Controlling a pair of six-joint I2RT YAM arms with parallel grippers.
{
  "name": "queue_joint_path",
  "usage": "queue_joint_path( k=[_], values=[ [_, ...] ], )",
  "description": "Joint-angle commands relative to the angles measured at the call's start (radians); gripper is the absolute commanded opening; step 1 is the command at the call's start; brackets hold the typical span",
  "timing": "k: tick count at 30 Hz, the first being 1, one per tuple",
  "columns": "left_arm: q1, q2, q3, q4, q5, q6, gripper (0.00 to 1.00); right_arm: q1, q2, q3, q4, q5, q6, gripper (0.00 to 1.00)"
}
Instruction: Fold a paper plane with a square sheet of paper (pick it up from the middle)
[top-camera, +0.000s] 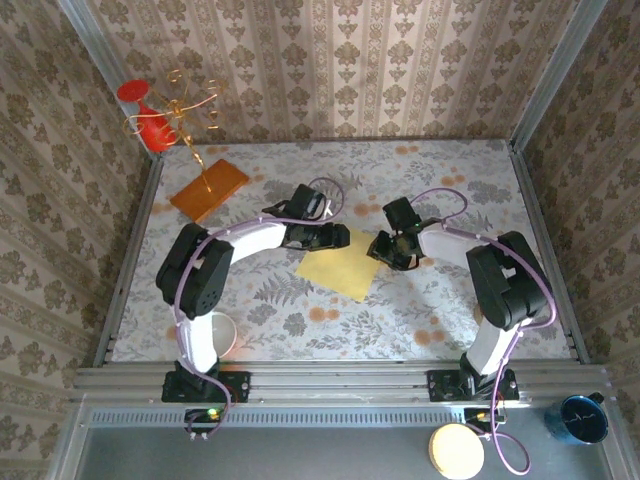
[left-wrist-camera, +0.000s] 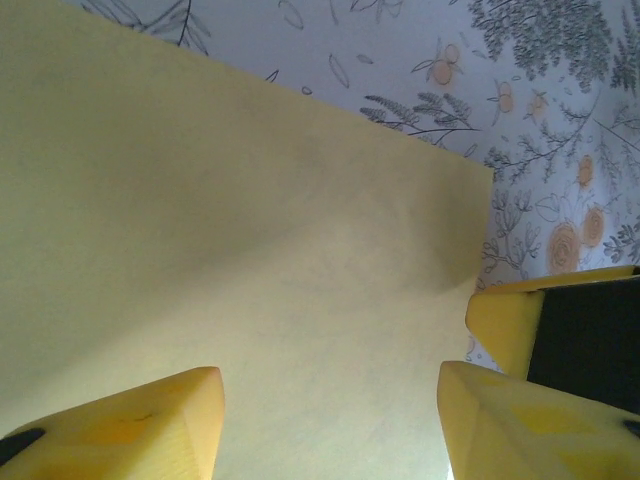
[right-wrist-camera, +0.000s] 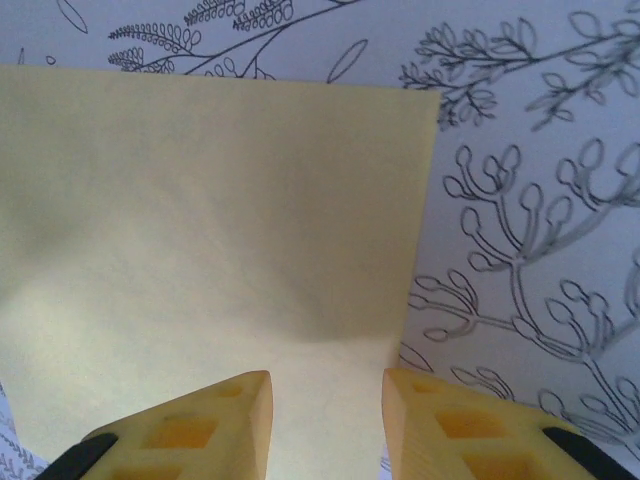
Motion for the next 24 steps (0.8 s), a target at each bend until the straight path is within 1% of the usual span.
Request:
queue_joint_path(
  k=[1, 5, 10, 15, 19, 21, 24],
  values=[
    [0.004, 0.026, 0.026, -0.076, 0.007, -0.027, 0.58, -0.009, 0.035, 0.042, 0.007, -0.031, -0.013, 0.36],
    [0.013, 0.029, -0.002, -0.106, -0.016, -0.047, 0.58, -0.018, 0.077, 0.077, -0.004, -0.038, -0.041, 0.36],
    [0.017, -0.026, -0.095, -0.124, -0.118, -0.118, 0.58, -0.023, 0.15, 0.143, -0.033, -0.054, -0.087, 0.36],
    [0.0, -0.092, -0.197, -0.073, -0.144, -0.222, 0.59, -0.023, 0.213, 0.221, -0.059, -0.104, -0.142, 0.38],
    [-0.023, -0.126, -0.245, -0.056, -0.175, -0.292, 0.6, -0.023, 0.253, 0.284, -0.086, -0.143, -0.184, 0.4],
    [-0.026, -0.139, -0.252, -0.053, -0.183, -0.294, 0.62, -0.022, 0.257, 0.307, -0.104, -0.148, -0.196, 0.4],
    [-0.023, -0.162, -0.212, -0.083, -0.201, -0.247, 0.64, -0.023, 0.211, 0.315, -0.109, -0.15, -0.203, 0.42]
  ],
)
